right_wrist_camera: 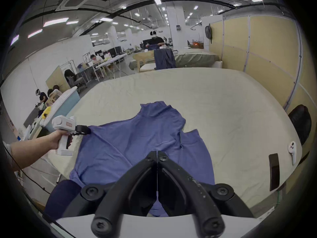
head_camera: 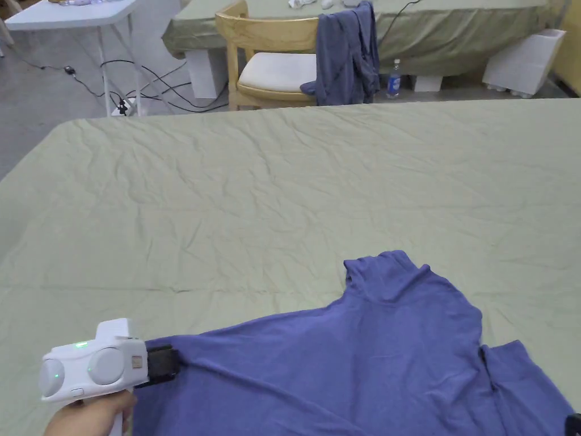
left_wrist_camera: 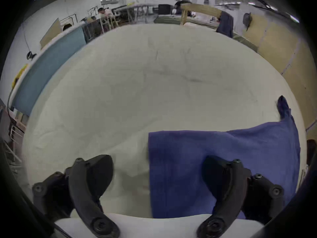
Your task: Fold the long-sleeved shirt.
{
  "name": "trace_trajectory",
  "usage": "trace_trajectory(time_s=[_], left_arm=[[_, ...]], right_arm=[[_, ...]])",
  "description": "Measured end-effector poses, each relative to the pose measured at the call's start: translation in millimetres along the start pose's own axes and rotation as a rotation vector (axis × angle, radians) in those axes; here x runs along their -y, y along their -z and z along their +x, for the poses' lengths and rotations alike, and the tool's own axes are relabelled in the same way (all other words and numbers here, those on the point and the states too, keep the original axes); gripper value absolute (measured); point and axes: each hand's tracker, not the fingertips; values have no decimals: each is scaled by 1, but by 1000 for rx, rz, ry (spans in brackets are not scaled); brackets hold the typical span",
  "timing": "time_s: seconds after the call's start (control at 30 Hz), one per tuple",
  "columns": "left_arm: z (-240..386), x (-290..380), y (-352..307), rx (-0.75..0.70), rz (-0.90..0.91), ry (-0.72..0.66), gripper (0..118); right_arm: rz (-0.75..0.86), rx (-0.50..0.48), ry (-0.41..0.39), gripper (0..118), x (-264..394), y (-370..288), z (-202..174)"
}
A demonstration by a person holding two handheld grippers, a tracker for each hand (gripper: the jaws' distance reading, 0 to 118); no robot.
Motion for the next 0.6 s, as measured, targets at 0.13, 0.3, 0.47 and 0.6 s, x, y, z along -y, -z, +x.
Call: trace_trajectory(time_s=[0.13,0.3,0.47,0.6], left_arm=[[13,13,-11,15,95,144,77],[37,29,-61,144,172,256,3],[18,16,-85,227,160,37,3],[7,17,-98,224,178,48,3]], right_arm=[[-31,78,-40,4,-7,25,3],[-49,77,-45,118,-45,96,10],[-117,141,-121,118,-98,196,25],[-294,113,-136,118,-117,284,40]])
